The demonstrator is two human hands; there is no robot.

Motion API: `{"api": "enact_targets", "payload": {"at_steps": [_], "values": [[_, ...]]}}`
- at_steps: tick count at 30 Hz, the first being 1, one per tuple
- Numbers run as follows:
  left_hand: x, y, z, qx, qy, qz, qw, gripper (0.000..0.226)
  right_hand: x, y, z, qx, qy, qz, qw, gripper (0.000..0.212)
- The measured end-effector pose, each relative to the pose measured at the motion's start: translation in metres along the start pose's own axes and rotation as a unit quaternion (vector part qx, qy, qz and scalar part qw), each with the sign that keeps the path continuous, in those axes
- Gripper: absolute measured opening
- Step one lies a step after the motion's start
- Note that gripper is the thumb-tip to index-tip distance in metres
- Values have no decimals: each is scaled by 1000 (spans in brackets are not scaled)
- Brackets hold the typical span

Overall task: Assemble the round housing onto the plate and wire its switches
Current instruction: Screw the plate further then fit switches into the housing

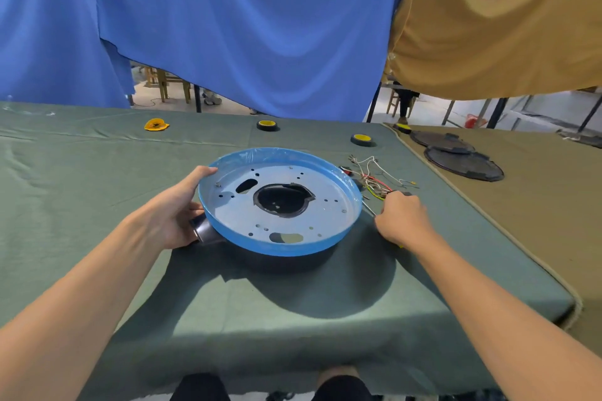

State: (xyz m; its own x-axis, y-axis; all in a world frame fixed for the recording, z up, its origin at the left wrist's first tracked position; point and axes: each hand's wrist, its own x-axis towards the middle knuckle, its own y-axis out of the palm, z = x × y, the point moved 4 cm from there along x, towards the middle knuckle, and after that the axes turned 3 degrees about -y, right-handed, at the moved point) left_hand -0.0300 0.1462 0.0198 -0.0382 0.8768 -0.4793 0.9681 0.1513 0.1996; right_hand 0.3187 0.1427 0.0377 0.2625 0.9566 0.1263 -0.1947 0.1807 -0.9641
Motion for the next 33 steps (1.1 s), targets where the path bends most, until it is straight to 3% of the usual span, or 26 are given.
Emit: {"api": "enact_targets", "payload": {"at_steps": [5, 10, 14, 19, 24, 33], "values": [[-3, 1, 1, 10, -8, 4, 1000, 59, 2, -15, 2, 1, -8, -57, 998, 14], [-4, 1, 1, 3, -11, 14, 1000, 55, 9, -41, 30, 142, -81, -113, 980, 19], [-3, 1, 0, -10, -16, 22, 1000, 64, 6, -54, 72, 256, -151, -139, 945, 16], [1, -1, 3, -18, -28, 39, 999, 77, 4, -56, 119, 360, -186, -76, 911, 16], [5, -2, 3, -24, -42, 70, 996, 66, 9, -56, 157, 429, -233, -15, 873, 30], [11, -4, 1, -29, -49, 71, 996, 67, 15, -52, 210, 310, -357, 32, 881, 22]]}}
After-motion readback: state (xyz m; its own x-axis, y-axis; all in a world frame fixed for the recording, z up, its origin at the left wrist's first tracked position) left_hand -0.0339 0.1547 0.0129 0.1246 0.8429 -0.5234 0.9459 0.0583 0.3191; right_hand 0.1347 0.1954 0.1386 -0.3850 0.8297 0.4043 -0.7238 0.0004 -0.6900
